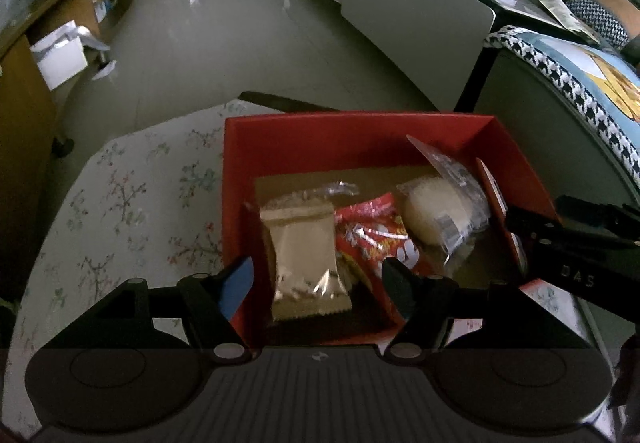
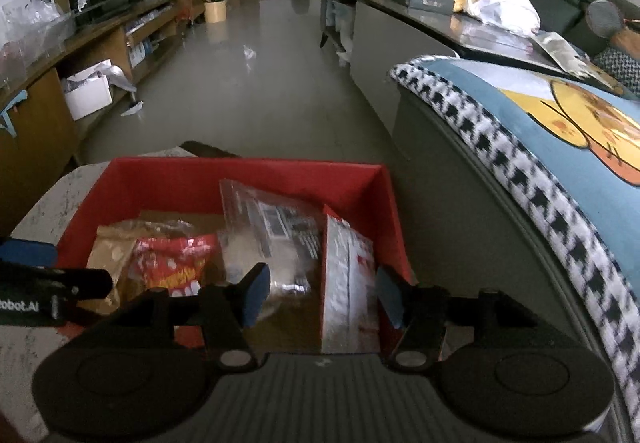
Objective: Organize snacks
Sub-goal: 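Open both tools to release the packs into the red box, then lift both tools away from the box toward the remaining snacks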
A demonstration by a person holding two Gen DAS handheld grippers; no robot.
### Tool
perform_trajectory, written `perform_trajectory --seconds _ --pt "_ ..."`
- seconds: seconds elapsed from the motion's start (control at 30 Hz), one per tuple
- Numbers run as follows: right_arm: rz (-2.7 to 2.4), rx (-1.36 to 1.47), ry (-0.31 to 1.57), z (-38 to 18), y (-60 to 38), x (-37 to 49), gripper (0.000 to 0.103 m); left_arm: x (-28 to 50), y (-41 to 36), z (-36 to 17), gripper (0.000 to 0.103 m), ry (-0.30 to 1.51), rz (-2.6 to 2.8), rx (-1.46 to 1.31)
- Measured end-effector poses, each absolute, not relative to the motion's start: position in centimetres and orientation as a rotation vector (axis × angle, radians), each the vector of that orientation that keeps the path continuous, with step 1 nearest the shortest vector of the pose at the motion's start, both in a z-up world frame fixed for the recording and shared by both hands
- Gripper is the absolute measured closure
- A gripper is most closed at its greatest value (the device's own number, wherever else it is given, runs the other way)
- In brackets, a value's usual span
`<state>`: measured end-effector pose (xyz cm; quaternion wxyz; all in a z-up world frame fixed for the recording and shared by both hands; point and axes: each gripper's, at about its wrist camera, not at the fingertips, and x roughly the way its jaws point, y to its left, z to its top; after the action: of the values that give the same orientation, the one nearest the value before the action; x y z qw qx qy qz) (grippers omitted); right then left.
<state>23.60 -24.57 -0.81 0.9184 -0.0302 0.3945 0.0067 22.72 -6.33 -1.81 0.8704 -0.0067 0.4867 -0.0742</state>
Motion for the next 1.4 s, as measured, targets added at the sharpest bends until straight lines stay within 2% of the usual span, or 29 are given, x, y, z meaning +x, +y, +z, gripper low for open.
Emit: perform_trajectory --seconds 0.43,0.77,0.97,1.07,1.23,1.4 --pt "0.124 -0.012 0.943 -2.7 -23.9 22.9 0.037 21.1 -6.2 -2.8 0.025 1.075 -0.198 -0.021" --pt "0.117 0.006 0.938 -2.3 -24.2 23.5 0.037 21.4 -6.1 -2.7 0.024 1.087 -0.207 -0.048" --pt "0.137 0.008 0.996 -3.9 -23.8 25.1 0.037 22.4 -7.1 -3.3 0.023 1.099 -0.218 -0.063" --pt "0.135 -0.013 1.026 -4.8 -23.4 25.8 0.030 23.0 -7.2 -3.7 0.023 1.112 -0.208 -0.050" --pt "0.148 0.023 1.064 -5.1 -24.2 26.0 0.025 23.9 -6.7 -4.8 0.024 1.153 -0.191 -0.061" --pt "0.159 0.046 1.099 -5.1 -24.5 25.4 0.025 23.8 -6.4 -4.7 0.024 1.174 -0.198 -0.053"
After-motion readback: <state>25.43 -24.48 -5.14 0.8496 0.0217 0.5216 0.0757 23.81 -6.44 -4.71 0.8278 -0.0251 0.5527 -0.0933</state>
